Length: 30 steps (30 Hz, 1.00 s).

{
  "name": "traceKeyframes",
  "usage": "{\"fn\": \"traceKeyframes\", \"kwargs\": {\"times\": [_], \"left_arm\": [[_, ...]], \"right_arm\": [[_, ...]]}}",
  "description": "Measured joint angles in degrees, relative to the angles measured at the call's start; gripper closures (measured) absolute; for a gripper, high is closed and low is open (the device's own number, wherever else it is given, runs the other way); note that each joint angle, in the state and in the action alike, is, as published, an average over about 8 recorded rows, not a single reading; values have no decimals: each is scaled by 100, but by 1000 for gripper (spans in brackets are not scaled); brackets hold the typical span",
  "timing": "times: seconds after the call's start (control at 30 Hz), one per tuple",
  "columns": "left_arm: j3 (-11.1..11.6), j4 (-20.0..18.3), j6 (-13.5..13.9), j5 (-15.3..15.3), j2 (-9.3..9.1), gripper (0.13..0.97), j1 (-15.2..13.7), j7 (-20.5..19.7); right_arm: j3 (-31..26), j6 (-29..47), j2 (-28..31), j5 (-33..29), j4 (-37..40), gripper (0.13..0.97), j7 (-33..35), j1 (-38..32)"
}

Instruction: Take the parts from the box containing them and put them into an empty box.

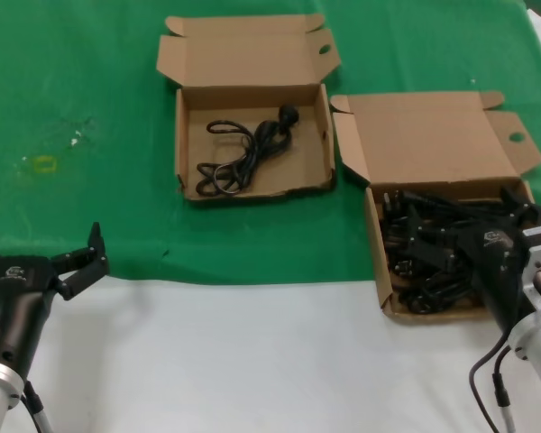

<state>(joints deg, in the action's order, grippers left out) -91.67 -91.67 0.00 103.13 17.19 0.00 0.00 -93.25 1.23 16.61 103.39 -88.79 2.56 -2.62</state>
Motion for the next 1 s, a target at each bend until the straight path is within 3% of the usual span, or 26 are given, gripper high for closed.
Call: {"fn": "traceKeyframes", "kwargs": {"times": [1.0], "left_arm": [[0,0,0,0,0,132,0,0]], "right_arm": [[0,0,0,0,0,129,0,0]]}}
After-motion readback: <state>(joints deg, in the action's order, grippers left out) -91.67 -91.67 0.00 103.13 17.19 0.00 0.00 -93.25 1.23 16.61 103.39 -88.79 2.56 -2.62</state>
